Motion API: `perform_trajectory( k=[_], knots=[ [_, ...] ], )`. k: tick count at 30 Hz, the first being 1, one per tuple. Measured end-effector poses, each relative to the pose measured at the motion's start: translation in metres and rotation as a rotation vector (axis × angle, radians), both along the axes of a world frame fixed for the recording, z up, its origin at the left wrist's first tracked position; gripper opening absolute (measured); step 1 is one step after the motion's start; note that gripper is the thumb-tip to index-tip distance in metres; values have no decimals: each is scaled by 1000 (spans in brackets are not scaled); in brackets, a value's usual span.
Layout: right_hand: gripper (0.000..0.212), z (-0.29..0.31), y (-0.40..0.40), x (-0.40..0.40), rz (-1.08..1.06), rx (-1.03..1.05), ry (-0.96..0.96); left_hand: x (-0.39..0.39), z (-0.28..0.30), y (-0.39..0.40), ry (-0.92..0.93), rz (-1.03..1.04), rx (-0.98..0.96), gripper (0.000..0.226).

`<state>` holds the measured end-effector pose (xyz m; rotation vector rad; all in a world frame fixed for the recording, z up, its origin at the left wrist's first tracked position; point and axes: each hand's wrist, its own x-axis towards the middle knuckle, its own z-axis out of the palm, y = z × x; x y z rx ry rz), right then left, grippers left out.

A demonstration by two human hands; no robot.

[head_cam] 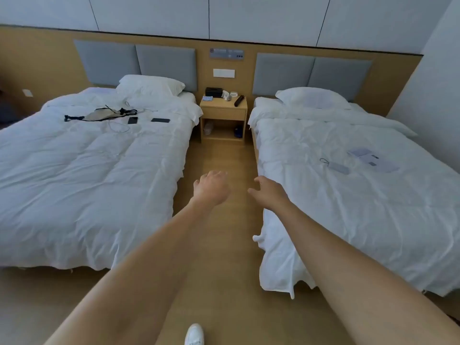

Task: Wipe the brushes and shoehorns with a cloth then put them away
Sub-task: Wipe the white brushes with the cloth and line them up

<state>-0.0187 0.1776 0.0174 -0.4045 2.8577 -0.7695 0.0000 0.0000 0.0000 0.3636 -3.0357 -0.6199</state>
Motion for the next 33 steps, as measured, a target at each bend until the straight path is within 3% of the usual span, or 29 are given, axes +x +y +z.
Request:
perform_trajectory(
  k=[11,21,33],
  knots=[
    [56,-3,-89,-131,-92,-3,-92,-141,-15,-99,-78,-123,14,56],
    [58,-20,-123,-240,-131,-58,-157,-255,-37,-141,-158,-133,-33,58],
    [57,-29,-162,-466,-48,-107,-224,-454,-29,-168,-155,-40,-8,56]
  ],
)
